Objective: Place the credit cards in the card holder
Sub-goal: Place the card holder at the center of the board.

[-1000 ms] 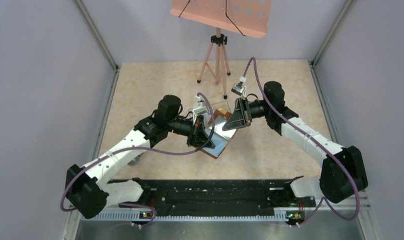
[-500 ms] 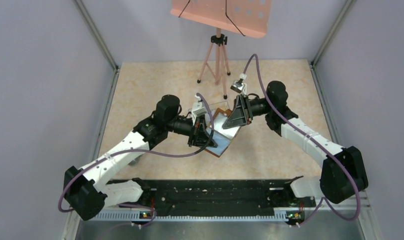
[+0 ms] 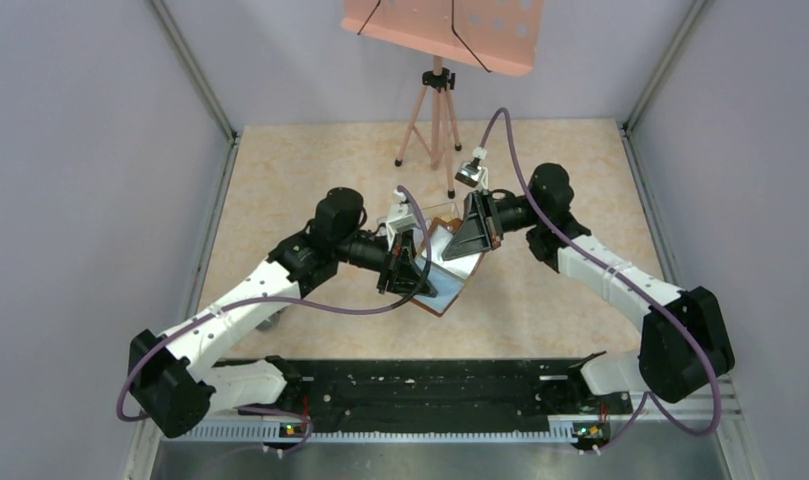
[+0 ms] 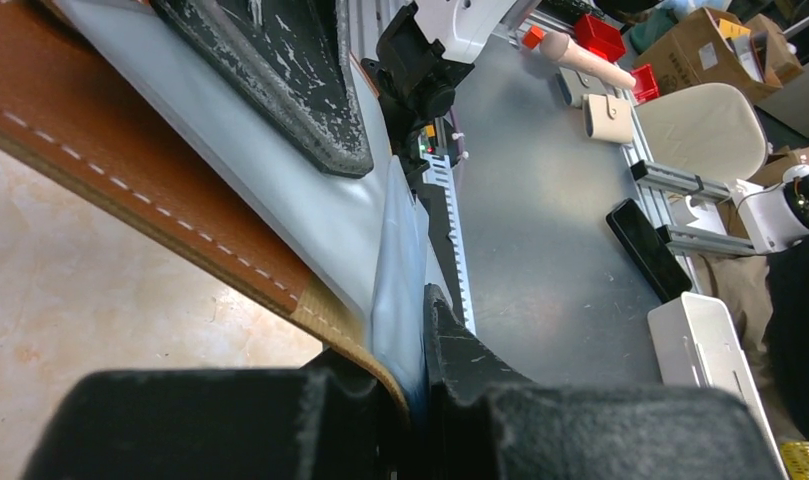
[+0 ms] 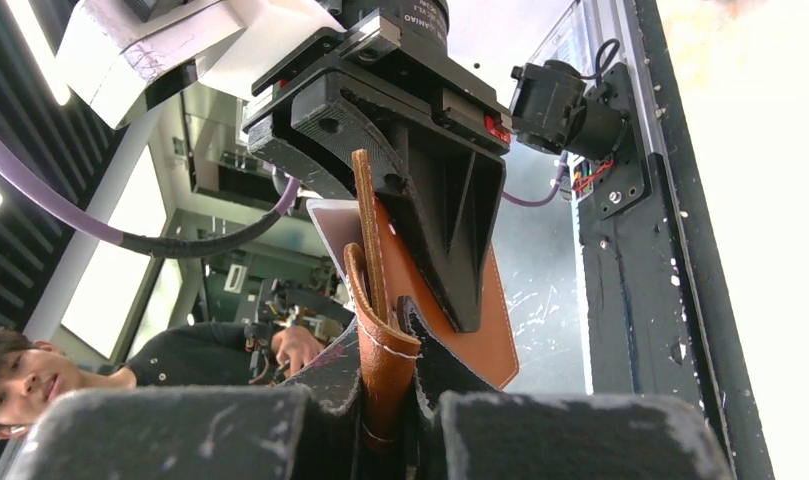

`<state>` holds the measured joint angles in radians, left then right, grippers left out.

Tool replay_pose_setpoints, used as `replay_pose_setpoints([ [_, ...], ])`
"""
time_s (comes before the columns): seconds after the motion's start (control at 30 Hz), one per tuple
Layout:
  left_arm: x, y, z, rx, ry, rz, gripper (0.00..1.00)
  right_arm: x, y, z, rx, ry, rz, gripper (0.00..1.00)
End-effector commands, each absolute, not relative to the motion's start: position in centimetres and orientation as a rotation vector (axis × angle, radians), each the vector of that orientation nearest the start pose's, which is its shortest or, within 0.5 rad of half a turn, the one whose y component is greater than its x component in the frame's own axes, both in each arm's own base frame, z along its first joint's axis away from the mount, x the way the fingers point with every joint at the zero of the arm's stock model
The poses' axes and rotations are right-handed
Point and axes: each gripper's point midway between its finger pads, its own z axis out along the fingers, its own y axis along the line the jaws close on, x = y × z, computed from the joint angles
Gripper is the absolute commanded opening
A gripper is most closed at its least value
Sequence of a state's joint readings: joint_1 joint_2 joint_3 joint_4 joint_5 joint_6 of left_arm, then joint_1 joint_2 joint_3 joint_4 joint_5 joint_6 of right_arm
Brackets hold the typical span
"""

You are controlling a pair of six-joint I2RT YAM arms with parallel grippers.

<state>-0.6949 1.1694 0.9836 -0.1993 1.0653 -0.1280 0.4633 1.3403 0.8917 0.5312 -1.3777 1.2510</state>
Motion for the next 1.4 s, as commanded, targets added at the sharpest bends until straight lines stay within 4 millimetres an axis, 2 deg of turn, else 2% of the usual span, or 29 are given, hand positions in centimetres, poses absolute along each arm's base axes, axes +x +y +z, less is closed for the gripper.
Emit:
replay_pose_setpoints([
  [0.0,12.0,-31.1,30.9,1.340,1.417,-1.497,0.00,16.9,29.3,31.4,-0.697,1.986,2.174,0.00],
  [0.27,12.6,-30.8,34.2,1.278,1.164,-1.352,0.00,15.7,28.7,31.1,-0.652,1.978,2.253,0.00],
  [0.47,12.5,-31.3,35.8,1.255,1.091,-1.373,0.00,14.6,28.9,31.2,-0.653,1.948,2.309,0.00],
  [0.6,12.6,-31.5,36.0,1.246,1.087,-1.380,0.00,14.4,28.9,31.4,-0.658,1.931,2.330,0.00],
  [0.73,13.1,-31.4,35.1,1.235,1.117,-1.346,0.00,14.6,29.0,31.6,-0.664,1.918,2.333,0.00],
  [0.8,13.7,-31.2,34.1,1.225,1.164,-1.301,0.11,14.9,29.1,31.6,-0.655,1.918,2.324,0.00],
  [0.9,15.2,-30.6,32.4,1.180,1.277,-1.195,0.41,15.5,29.4,30.9,-0.623,1.950,2.289,0.00],
  [1.0,17.2,-29.1,30.3,1.115,1.383,-1.029,0.62,16.5,30.0,28.7,-0.571,2.050,2.186,0.00],
  [1.13,19.6,-26.1,29.3,0.983,1.448,-0.793,0.85,17.5,30.1,25.6,-0.560,2.178,2.002,0.00],
  [1.17,20.1,-25.4,29.2,0.952,1.459,-0.745,0.97,17.7,30.0,24.9,-0.548,2.200,1.976,0.00],
  [1.27,21.6,-23.2,29.6,0.828,1.480,-0.625,0.99,18.3,30.1,22.1,-0.476,2.252,1.928,0.00],
  [1.37,22.1,-22.2,30.1,0.760,1.484,-0.586,0.99,19.1,30.1,19.0,-0.353,2.301,1.856,0.00],
])
